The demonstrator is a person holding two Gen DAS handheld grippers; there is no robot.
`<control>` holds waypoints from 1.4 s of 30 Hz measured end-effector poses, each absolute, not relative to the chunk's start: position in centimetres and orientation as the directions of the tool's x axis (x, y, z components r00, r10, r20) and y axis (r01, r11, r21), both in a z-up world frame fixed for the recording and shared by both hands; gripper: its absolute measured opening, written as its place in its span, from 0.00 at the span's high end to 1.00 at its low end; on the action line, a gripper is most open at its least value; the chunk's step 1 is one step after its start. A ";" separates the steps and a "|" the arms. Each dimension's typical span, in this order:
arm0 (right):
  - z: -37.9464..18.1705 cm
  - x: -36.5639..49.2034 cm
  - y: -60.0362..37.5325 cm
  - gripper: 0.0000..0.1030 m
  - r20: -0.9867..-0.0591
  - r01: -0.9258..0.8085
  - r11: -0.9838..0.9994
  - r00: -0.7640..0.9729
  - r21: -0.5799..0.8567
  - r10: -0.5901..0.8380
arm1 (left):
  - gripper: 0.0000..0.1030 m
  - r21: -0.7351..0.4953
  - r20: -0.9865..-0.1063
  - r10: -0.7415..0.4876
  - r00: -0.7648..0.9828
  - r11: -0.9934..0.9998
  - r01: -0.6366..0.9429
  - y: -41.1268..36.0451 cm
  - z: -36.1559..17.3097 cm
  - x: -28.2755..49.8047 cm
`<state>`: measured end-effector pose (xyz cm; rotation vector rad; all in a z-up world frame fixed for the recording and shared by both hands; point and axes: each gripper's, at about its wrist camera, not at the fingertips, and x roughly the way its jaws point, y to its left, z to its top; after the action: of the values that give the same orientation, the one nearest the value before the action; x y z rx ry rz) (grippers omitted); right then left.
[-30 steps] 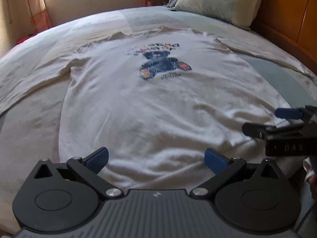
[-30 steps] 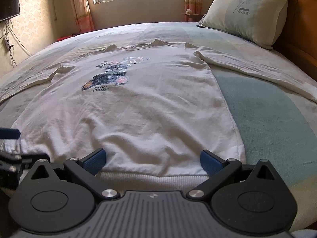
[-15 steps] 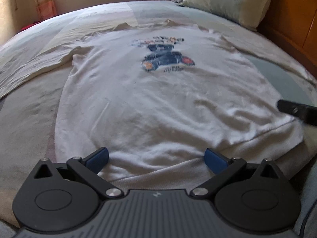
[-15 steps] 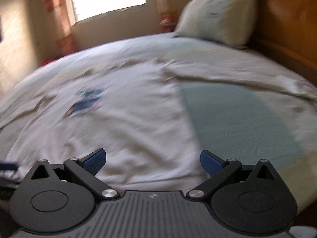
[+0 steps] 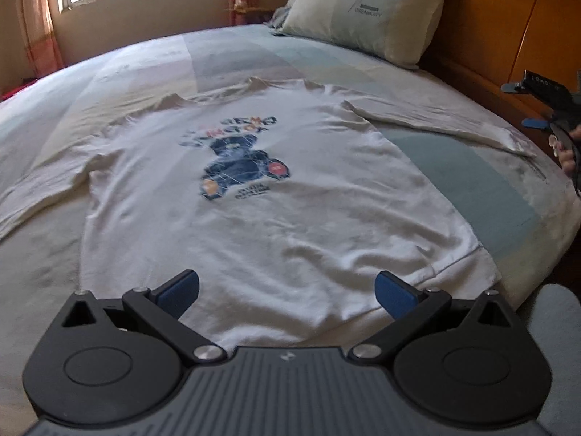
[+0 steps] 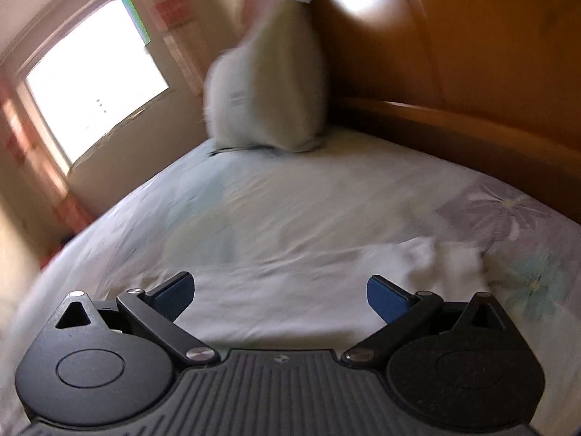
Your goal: Fold clothes
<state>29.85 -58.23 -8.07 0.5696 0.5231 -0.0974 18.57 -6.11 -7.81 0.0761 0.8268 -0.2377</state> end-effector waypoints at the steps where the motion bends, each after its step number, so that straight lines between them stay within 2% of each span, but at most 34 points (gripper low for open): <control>1: -8.6 30.5 -59.8 0.00 -0.505 0.247 0.826 0.862 0.507 0.051 | 0.01 -0.021 -0.735 -0.180 0.654 0.970 0.242 -6.4 -8.0 19.0; 6: -10.9 33.3 -63.6 0.00 -0.481 0.204 0.762 0.862 0.615 0.158 | 0.01 -0.031 -0.744 -0.190 0.640 0.967 0.252 -7.5 -8.9 21.2; 8: -12.0 34.5 -64.2 0.00 -0.493 0.197 0.748 0.848 0.634 0.195 | 0.01 -0.030 -0.754 -0.190 0.629 0.966 0.256 -7.8 -9.5 22.0; 10: -13.5 35.7 -64.1 0.00 -0.543 0.224 0.752 0.814 0.620 0.206 | 0.01 -0.023 -0.767 -0.185 0.615 0.965 0.261 -8.2 -10.2 22.7; 14: -14.0 36.6 -63.4 0.00 -0.552 0.216 0.832 0.825 0.512 0.126 | 0.01 -0.011 -0.771 -0.174 0.612 0.965 0.261 -8.3 -10.7 23.3; 17: -13.6 37.0 -63.3 0.00 -0.561 0.257 0.835 0.825 0.487 0.073 | 0.01 -0.016 -0.774 -0.175 0.609 0.966 0.257 -8.2 -10.8 23.6; 22: -12.3 35.6 -61.9 0.00 -0.576 0.235 0.828 0.807 0.510 0.126 | 0.01 0.003 -0.766 -0.171 0.619 0.963 0.270 -8.5 -10.5 23.6; 25: -13.4 34.2 -62.0 0.00 -0.621 0.251 0.829 0.771 0.499 0.141 | 0.01 0.007 -0.765 -0.176 0.619 0.960 0.281 -8.7 -10.4 23.4; 30: -12.7 31.6 -62.8 0.00 -0.581 0.254 0.802 0.802 0.540 0.138 | 0.01 0.004 -0.758 -0.184 0.625 0.958 0.287 -8.7 -9.9 22.9; 33: -12.5 31.3 -62.8 0.00 -0.566 0.231 0.779 0.803 0.583 0.186 | 0.01 0.003 -0.753 -0.188 0.631 0.957 0.290 -8.9 -9.6 22.7; 37: -13.8 31.6 -62.7 0.00 -0.587 0.231 0.771 0.780 0.593 0.218 | 0.01 0.022 -0.756 -0.181 0.629 0.953 0.301 -9.4 -9.3 22.2; 40: -12.2 31.0 -62.0 0.00 -0.632 0.323 0.786 0.767 0.527 0.108 | 0.01 0.043 -0.756 -0.164 0.634 0.953 0.299 -9.2 -9.2 21.7; 42: -10.9 31.0 -60.7 0.00 -0.635 0.323 0.826 0.771 0.462 0.054 | 0.01 0.030 -0.757 -0.167 0.631 0.957 0.290 -8.9 -9.2 21.7</control>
<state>30.95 -60.67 -10.92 0.5905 0.6843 -0.1556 21.69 -8.86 -9.24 0.1541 0.8486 -0.2627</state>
